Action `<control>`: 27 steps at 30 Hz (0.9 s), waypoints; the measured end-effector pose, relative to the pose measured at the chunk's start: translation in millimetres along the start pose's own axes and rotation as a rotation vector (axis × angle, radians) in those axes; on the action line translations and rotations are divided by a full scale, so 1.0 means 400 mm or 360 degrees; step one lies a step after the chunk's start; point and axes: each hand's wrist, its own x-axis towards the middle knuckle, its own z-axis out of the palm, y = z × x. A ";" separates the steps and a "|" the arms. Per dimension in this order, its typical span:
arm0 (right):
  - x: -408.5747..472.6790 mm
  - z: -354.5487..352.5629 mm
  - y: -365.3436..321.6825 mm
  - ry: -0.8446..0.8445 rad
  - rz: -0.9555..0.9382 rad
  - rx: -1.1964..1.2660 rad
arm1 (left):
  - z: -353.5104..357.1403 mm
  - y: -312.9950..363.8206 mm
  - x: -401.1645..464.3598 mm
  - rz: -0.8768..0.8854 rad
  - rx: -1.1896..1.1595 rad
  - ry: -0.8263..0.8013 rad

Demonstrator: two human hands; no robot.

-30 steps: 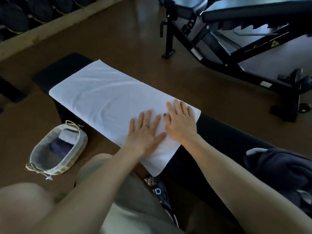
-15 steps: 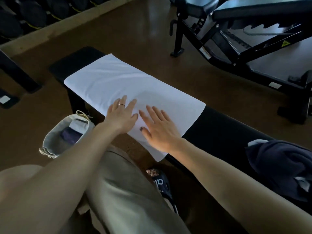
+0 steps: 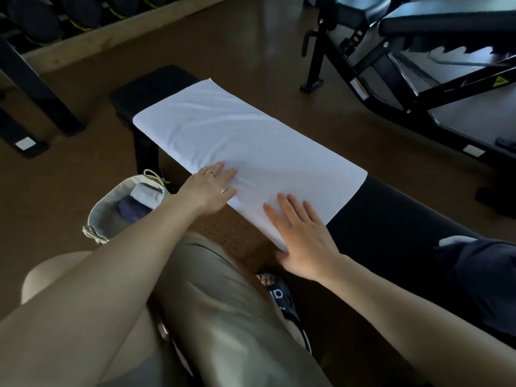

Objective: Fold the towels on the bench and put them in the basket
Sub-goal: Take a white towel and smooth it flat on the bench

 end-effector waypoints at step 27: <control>0.531 -0.059 0.031 0.0072 0.0071 0.0178 | -0.053 -0.236 0.214 -0.0326 -0.0090 0.0270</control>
